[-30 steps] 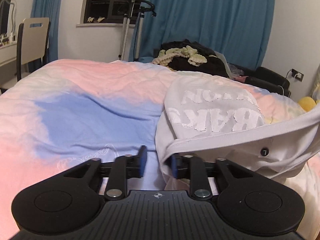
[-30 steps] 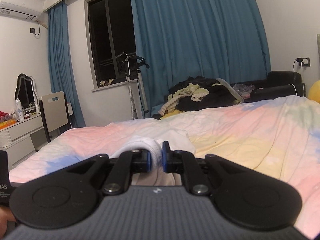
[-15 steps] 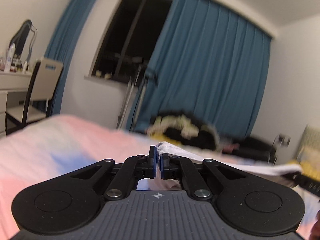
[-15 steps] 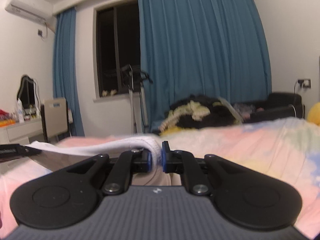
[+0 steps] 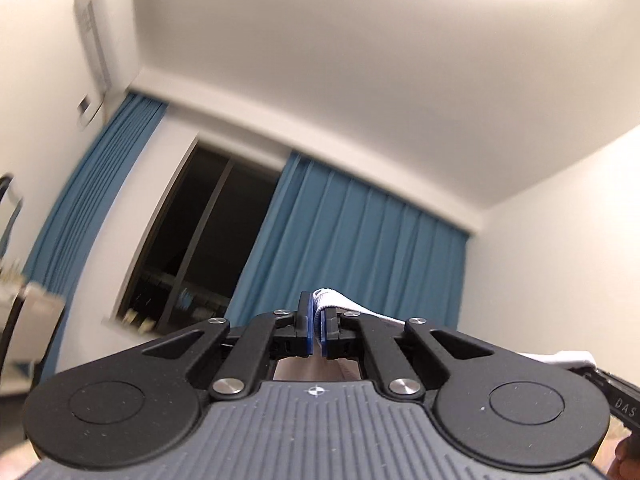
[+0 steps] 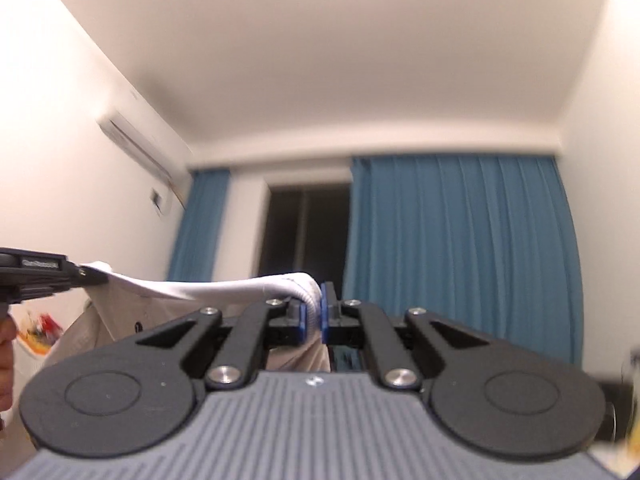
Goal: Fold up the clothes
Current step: 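Lift the shirt with both grippers and shake it out in the air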
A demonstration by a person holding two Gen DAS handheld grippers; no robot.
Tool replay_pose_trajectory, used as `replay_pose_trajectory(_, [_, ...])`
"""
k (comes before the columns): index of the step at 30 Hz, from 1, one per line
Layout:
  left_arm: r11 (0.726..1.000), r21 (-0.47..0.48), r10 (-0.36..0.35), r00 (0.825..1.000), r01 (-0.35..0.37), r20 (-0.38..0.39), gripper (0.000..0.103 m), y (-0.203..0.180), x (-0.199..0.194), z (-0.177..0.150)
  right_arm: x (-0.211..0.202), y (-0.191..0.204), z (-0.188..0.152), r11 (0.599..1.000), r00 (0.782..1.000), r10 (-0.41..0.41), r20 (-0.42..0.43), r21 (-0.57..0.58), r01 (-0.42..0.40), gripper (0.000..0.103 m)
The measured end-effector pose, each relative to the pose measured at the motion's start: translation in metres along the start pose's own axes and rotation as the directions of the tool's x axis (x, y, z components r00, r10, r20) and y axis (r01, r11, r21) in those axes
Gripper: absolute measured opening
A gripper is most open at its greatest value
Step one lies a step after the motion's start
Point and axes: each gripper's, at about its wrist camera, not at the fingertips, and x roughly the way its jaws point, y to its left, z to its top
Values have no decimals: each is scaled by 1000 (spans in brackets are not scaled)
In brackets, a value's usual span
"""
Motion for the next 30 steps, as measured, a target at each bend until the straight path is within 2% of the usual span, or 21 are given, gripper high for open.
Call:
replay_pose_trajectory(5, [1000, 27, -13, 999, 12, 43, 4, -12, 6, 49, 9, -3, 77, 999, 997, 47, 55, -30, -45, 8])
replay_pose_trajectory(9, [999, 42, -21, 996, 17, 91, 5, -21, 9, 82, 13, 2, 104, 998, 993, 40, 115, -49, -34, 8])
replay_pose_trajectory(14, [999, 41, 2, 988, -8, 152, 5, -23, 24, 110, 28, 6, 133, 999, 983, 45, 178, -9, -45, 8])
replay_pose_trajectory(17, [997, 66, 32, 990, -41, 137, 5, -28, 47, 100, 52, 0, 134, 999, 986, 22, 167, 21, -26, 8])
replay_pose_trajectory(20, [993, 92, 71, 996, -75, 49, 5, -24, 84, 59, 81, -10, 99, 999, 994, -23, 104, 33, 20, 8])
replay_pose_trajectory(24, [988, 114, 118, 989, -108, -89, 5, -4, 133, -25, 113, -37, 11, 993, 998, -60, -28, 96, 62, 8])
replay_pose_trajectory(27, [985, 113, 148, 971, -128, -190, 5, 17, 173, -103, 135, -55, -68, 989, 989, -91, -118, 106, 103, 9])
replay_pose_trajectory(30, [983, 109, 173, 942, -148, -289, 5, 45, 219, -181, 167, -69, -149, 985, 969, -121, -217, 96, 144, 9])
